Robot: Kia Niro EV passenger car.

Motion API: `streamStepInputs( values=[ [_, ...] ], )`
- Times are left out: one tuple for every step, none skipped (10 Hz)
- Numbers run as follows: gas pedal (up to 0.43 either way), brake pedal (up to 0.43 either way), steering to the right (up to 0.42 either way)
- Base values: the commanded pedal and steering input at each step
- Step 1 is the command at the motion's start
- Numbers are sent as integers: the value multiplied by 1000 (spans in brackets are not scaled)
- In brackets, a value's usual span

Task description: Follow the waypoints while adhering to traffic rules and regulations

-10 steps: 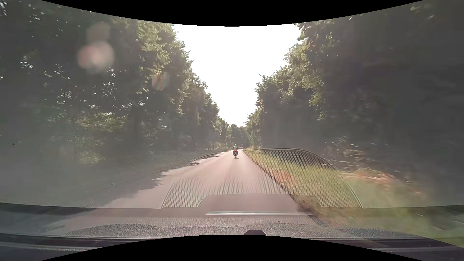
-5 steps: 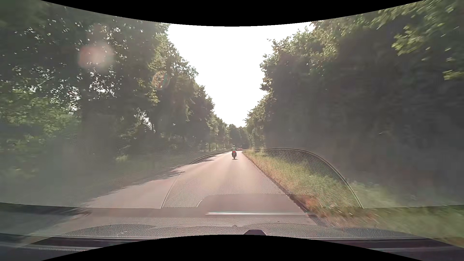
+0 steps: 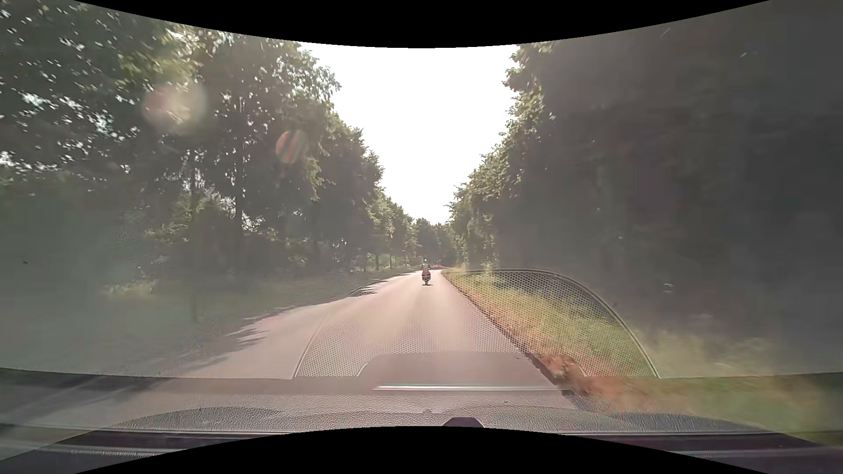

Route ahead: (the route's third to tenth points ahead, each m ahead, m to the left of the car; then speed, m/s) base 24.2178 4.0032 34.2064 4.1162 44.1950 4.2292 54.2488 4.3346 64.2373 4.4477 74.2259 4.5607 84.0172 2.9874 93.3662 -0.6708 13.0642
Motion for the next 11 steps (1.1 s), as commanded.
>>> streamStepInputs(
  values=[
    [150,0,-5],
    [150,0,-5],
    [150,0,-5],
    [150,0,-5],
    [150,0,-5],
    [150,0,-5],
    [150,0,-5],
    [150,0,-5],
    [138,0,-5],
    [138,0,-5],
    [138,0,-5]
  ],
)
